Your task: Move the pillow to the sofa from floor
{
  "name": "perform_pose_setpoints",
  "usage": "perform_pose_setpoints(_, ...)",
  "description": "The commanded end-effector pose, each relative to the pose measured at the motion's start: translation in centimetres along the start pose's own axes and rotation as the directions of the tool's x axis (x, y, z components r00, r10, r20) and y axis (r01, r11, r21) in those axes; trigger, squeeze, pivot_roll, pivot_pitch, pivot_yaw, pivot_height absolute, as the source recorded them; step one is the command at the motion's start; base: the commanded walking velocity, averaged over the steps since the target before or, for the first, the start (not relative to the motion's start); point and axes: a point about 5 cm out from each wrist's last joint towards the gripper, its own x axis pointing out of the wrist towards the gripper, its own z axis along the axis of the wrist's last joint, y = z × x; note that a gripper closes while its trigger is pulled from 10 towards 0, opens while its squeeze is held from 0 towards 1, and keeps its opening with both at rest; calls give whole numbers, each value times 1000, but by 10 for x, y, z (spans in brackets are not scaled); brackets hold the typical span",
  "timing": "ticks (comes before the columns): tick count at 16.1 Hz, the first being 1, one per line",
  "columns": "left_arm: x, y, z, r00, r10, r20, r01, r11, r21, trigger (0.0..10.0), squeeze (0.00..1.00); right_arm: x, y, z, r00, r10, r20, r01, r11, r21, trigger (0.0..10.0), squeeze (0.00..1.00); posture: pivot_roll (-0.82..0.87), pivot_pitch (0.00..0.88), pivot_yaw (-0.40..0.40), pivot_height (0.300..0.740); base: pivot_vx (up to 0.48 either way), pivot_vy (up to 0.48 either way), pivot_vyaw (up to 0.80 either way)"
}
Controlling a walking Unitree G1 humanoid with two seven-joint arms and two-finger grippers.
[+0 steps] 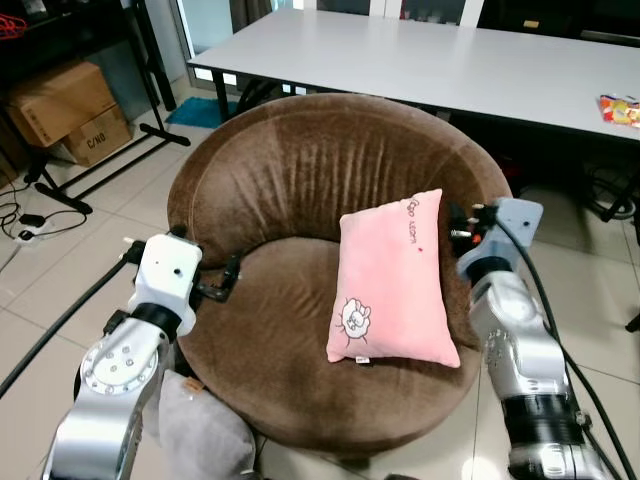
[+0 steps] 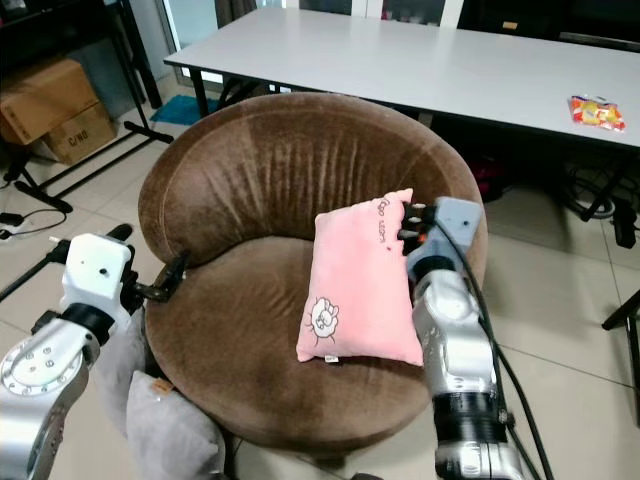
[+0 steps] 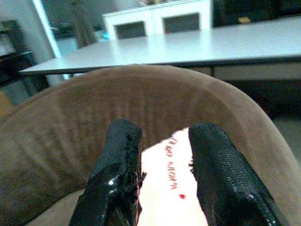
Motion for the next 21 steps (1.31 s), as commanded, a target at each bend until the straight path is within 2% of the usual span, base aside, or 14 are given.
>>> perform_pose_setpoints(1, 1, 1, -2, 1000, 30, -10, -30, 999, 13, 10000, 0, -7, 12, -5, 999, 43, -30, -44, 999, -19, 10000, 0, -53, 0, 41, 740, 0, 0, 0)
perform_pose_setpoints(4, 2, 0, -3, 997, 71, -17, -71, 997, -8, 10000, 0, -21, 15, -7, 994, 31, -105, -32, 999, -3, 10000, 0, -39, 0, 22, 740, 0, 0, 0)
perform_pose_setpoints(7, 2, 0, -3, 995, 92, -27, -92, 996, -17, 10000, 0, -23, 17, -3, 992, 30, -122, -29, 1000, 9, 10000, 0, -32, 0, 15, 740, 0, 0, 0)
perform_pose_setpoints(15, 3, 1, -2, 994, 108, -33, -109, 994, -28, 10000, 0, -23, 19, 1, 988, 28, -152, -30, 999, -12, 10000, 0, -29, 0, 14, 740, -271, 0, 0)
perform_pose_setpoints(21, 2, 6, 0, 990, 141, -13, -141, 990, -12, 10000, 0, -25, 19, 1, 985, 27, -170, -30, 999, -13, 10000, 0, -28, 0, 14, 740, 0, 0, 0)
